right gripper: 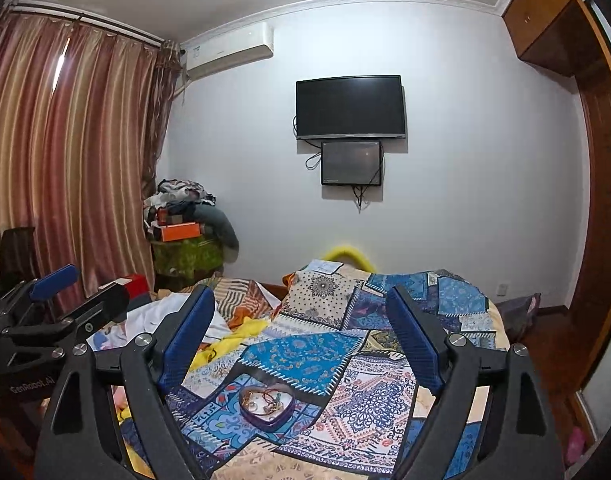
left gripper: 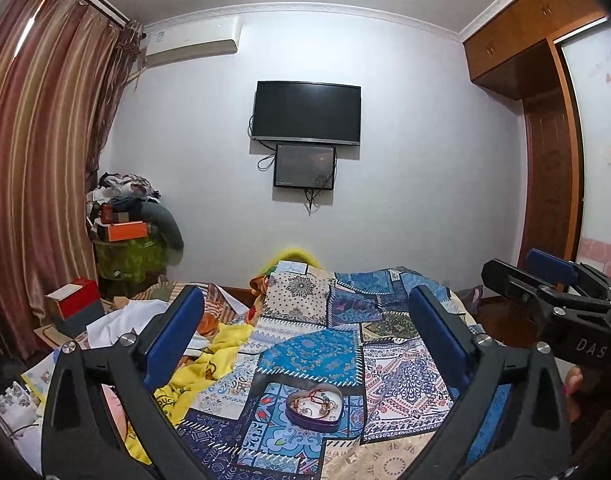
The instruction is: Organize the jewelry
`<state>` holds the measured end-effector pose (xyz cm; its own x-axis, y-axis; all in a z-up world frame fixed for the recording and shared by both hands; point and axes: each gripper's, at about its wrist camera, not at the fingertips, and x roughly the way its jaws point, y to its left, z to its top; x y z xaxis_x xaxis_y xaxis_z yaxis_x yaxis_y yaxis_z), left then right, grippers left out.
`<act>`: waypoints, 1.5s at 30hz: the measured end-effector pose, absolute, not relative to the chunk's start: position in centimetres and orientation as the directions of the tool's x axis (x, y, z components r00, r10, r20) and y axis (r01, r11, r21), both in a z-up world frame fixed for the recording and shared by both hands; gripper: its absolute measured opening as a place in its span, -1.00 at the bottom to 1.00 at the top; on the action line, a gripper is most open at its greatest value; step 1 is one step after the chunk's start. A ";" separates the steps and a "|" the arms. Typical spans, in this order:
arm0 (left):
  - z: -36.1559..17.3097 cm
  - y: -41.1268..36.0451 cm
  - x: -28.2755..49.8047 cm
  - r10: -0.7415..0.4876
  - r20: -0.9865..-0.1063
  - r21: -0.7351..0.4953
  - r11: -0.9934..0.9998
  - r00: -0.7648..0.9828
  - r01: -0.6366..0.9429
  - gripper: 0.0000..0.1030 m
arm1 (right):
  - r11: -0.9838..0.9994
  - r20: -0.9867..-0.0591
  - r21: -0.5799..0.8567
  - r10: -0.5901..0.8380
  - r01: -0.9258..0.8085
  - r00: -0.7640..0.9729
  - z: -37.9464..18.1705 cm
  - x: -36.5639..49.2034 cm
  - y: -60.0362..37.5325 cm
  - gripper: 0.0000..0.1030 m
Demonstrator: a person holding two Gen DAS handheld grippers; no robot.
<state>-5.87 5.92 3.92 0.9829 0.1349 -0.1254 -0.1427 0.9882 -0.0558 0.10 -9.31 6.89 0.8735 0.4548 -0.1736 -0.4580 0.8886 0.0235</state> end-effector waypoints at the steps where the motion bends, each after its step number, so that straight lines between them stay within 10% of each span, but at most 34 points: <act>1: 3.9 5.9 -5.8 0.134 -0.127 -0.056 0.988 0.983 -0.142 0.99 | 0.888 -0.174 0.024 0.455 -0.459 0.873 6.7 -0.1 -9.6 0.65; 45: 3.1 5.4 -4.3 0.102 -0.174 -0.040 0.993 0.979 -0.110 0.99 | 0.894 -0.210 0.027 0.442 -0.447 0.872 6.1 0.0 -10.5 0.66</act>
<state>-4.29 5.44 3.06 0.9794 0.1017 -0.1744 -0.1103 0.9931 -0.0405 -0.02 -10.49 6.08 0.8721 0.4419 -0.2100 -0.4466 0.8943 0.0271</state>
